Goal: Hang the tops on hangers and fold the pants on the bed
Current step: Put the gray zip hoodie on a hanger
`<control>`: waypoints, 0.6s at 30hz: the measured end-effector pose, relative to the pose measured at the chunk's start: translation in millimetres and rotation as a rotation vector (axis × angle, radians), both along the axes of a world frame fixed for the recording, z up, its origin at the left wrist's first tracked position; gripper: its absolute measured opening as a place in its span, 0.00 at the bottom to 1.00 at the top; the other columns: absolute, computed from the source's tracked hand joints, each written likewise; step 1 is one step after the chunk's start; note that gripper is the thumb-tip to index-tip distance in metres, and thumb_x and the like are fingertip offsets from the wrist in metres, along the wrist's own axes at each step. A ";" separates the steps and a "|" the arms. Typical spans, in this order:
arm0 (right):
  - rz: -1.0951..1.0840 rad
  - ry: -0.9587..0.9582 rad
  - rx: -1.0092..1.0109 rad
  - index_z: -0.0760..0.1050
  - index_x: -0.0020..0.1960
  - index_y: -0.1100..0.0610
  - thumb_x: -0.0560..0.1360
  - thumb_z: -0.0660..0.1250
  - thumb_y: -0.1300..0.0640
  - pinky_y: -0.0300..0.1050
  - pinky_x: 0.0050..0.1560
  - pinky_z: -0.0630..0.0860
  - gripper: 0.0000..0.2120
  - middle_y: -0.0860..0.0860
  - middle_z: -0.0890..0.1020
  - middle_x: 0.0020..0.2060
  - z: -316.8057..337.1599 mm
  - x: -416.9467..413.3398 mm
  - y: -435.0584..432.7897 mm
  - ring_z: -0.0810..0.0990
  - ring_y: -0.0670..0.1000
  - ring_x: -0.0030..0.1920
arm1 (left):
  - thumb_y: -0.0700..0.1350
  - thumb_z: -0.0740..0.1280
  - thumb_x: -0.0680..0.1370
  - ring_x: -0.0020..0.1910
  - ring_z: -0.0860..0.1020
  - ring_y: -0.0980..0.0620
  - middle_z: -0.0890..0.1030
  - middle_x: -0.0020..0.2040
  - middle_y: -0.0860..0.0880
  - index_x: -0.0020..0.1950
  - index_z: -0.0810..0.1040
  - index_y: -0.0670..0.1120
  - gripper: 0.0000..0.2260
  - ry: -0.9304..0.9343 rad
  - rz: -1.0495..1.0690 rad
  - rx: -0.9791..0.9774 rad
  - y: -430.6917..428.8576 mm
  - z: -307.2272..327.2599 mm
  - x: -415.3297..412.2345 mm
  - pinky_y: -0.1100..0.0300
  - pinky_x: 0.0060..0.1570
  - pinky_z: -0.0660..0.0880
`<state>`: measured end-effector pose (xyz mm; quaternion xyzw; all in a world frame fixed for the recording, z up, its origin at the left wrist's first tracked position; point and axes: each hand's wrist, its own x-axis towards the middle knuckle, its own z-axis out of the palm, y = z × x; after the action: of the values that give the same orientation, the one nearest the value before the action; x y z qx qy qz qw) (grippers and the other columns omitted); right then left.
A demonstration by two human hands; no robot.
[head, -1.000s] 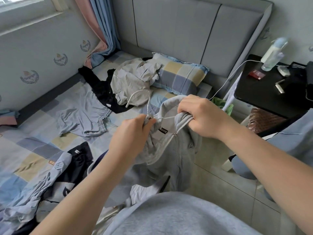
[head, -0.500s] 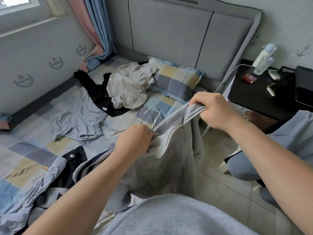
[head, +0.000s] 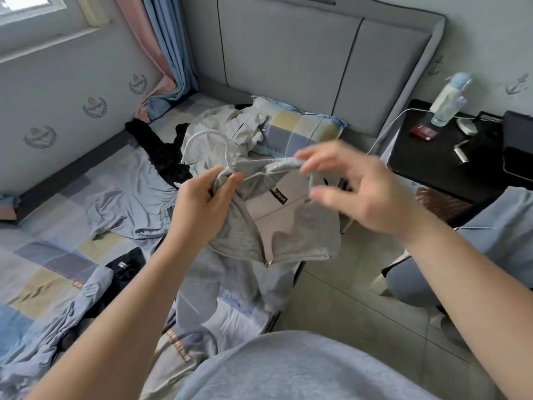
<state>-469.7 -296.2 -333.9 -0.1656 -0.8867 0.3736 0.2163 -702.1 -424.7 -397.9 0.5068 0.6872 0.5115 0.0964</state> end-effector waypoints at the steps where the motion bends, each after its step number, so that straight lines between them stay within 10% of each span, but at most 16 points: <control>1: -0.164 0.068 0.140 0.76 0.63 0.52 0.76 0.70 0.55 0.55 0.70 0.69 0.16 0.46 0.76 0.66 -2.7 2.3 13.5 0.73 0.48 0.69 | 0.46 0.67 0.82 0.28 0.62 0.55 0.63 0.28 0.53 0.32 0.66 0.51 0.19 -0.012 0.002 0.019 -1.0 1.2 1.2 0.53 0.29 0.61; 5: -0.332 -0.319 0.168 0.74 0.68 0.51 0.80 0.66 0.52 0.54 0.66 0.69 0.16 0.49 0.77 0.64 -26.1 7.0 46.0 0.74 0.52 0.64 | 0.44 0.67 0.81 0.28 0.61 0.58 0.62 0.27 0.55 0.32 0.65 0.52 0.20 -0.042 -0.002 0.079 -6.5 11.9 -5.6 0.62 0.28 0.59; 10: -0.181 -0.284 0.191 0.77 0.48 0.59 0.83 0.60 0.58 0.55 0.45 0.74 0.09 0.52 0.80 0.40 -43.7 2.5 31.7 0.78 0.55 0.43 | 0.48 0.66 0.81 0.27 0.65 0.51 0.68 0.28 0.45 0.34 0.69 0.44 0.18 0.103 -0.086 -0.026 -6.9 21.9 -7.3 0.57 0.29 0.64; 18: -0.037 -0.216 0.149 0.78 0.56 0.61 0.83 0.60 0.56 0.59 0.49 0.77 0.11 0.56 0.85 0.48 -42.4 -17.3 -3.0 0.82 0.58 0.48 | 0.60 0.60 0.80 0.28 0.72 0.46 0.72 0.28 0.47 0.40 0.76 0.42 0.22 0.304 -0.213 -0.089 4.5 25.2 12.6 0.47 0.31 0.72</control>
<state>-487.0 -299.2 -376.4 -0.2045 -0.9270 0.2825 0.1382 -689.5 -420.2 -372.7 0.6433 0.6582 0.3851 0.0676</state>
